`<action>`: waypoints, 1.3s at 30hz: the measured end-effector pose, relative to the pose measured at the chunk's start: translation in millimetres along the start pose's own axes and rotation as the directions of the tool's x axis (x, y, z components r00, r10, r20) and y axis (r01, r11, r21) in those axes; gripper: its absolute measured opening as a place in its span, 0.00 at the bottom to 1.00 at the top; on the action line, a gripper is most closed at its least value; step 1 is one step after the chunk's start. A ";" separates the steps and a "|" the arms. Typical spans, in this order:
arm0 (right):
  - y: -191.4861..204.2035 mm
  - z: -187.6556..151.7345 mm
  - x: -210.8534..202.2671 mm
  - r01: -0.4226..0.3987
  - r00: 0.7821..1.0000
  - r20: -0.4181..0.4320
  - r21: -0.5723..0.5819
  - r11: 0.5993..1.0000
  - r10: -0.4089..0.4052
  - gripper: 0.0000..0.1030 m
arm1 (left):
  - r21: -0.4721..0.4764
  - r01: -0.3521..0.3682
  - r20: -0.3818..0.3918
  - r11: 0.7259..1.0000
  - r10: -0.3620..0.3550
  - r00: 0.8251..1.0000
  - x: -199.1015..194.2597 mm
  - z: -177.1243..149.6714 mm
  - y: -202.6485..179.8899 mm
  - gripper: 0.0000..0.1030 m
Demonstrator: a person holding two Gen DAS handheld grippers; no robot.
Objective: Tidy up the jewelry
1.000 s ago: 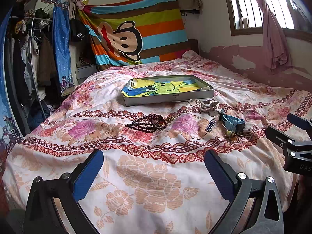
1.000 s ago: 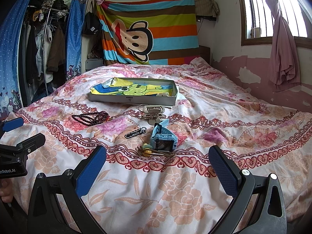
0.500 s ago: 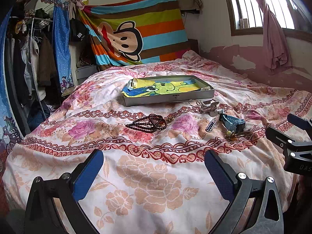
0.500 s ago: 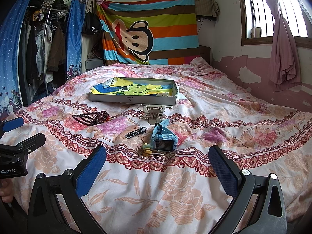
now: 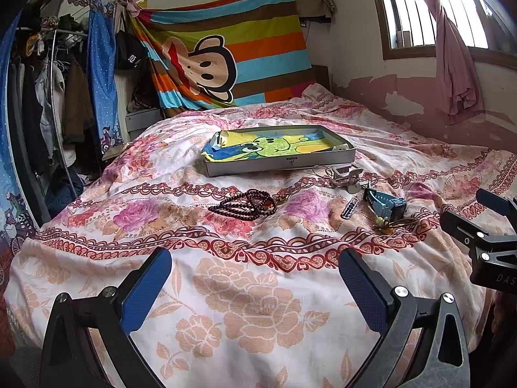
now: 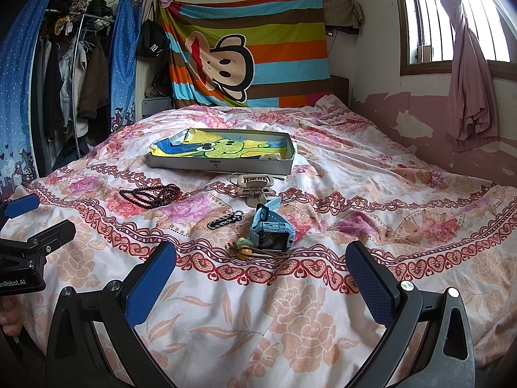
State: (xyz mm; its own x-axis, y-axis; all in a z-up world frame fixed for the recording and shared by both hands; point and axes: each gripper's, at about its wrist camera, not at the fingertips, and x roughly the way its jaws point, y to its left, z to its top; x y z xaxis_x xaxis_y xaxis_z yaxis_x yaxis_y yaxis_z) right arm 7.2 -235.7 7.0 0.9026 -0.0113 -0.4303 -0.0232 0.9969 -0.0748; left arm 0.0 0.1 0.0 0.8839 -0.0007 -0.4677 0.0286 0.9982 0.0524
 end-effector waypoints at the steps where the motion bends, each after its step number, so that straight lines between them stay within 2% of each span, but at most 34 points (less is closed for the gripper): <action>1: 0.1 0.0 0.0 0.000 1.000 0.000 0.000 1.000 0.000 0.99 | -0.001 0.000 0.001 1.000 0.000 1.000 0.0 0.0 0.0 1.00; 30: 0.0 0.5 0.9 0.000 1.000 -0.001 0.000 1.000 0.000 0.99 | 0.000 -0.003 -0.002 1.000 0.003 1.000 0.2 0.0 0.0 1.00; 39: -0.3 -1.1 4.6 0.017 0.999 -0.032 0.005 1.000 -0.017 0.99 | 0.005 -0.026 -0.052 1.000 0.026 0.998 11.6 -2.4 1.4 1.00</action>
State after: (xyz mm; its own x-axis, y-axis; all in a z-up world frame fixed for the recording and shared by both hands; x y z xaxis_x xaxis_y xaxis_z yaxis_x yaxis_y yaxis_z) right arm 10.8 -236.1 4.1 0.8888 -0.0308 -0.4573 -0.0055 0.9970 -0.0778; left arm 9.1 1.6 -7.5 0.8588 0.0286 -0.5116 0.0081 0.9976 0.0693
